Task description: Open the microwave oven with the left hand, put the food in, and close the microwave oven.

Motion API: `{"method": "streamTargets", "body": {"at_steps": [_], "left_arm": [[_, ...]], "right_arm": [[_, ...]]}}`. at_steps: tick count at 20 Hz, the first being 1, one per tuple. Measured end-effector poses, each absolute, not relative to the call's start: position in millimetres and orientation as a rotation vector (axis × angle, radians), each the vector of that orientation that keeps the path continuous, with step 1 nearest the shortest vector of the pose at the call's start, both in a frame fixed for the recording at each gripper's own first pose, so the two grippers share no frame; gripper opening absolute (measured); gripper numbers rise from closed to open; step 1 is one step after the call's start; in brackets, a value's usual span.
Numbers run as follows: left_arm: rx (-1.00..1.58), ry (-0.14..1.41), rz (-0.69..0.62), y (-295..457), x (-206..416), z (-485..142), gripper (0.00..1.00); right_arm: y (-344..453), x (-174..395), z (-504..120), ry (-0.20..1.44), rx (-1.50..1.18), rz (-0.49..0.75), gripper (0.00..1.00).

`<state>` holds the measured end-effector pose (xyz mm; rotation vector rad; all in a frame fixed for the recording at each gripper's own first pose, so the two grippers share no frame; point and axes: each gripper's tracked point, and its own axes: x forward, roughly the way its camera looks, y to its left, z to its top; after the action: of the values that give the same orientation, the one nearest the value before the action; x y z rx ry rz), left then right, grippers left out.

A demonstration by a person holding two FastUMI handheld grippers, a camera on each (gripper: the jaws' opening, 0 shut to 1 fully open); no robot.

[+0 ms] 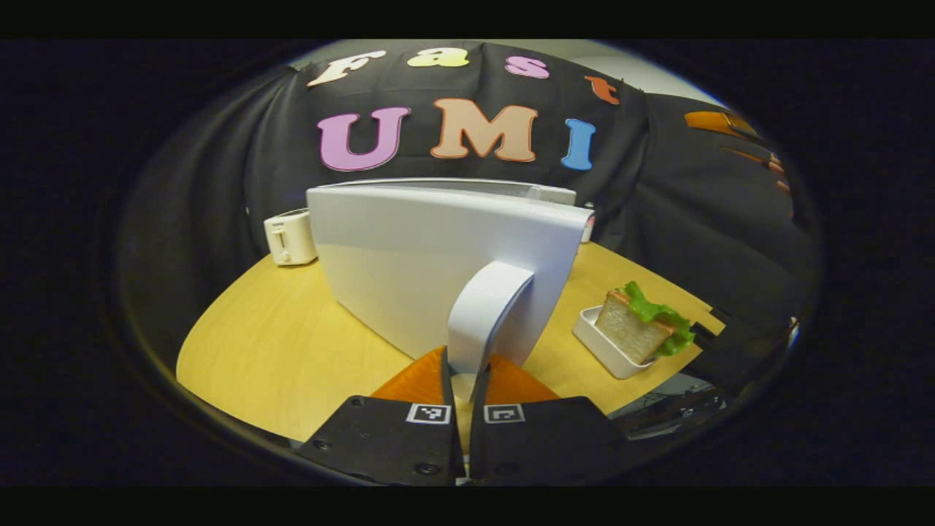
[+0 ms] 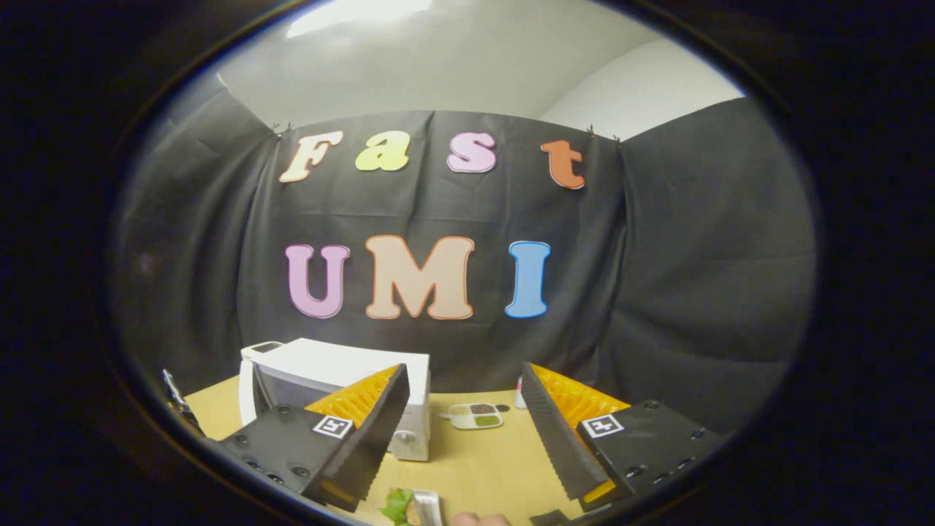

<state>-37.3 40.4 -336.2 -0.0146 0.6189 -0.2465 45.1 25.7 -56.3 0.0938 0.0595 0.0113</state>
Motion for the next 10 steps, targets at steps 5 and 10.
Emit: {"method": "streamTargets", "body": {"at_steps": [5, 10], "left_arm": [[-0.015, 0.639, -0.106, 120.7, -60.5, -334.4, 0.02], [-0.122, 0.7, -0.026, 167.3, -72.0, -339.8, 0.14]], "right_arm": [[62.8, 35.0, -39.1, 0.03, 0.151, 0.051, 0.96], [94.4, 28.2, -41.6, 0.066, 0.191, 0.08, 0.97]]}}
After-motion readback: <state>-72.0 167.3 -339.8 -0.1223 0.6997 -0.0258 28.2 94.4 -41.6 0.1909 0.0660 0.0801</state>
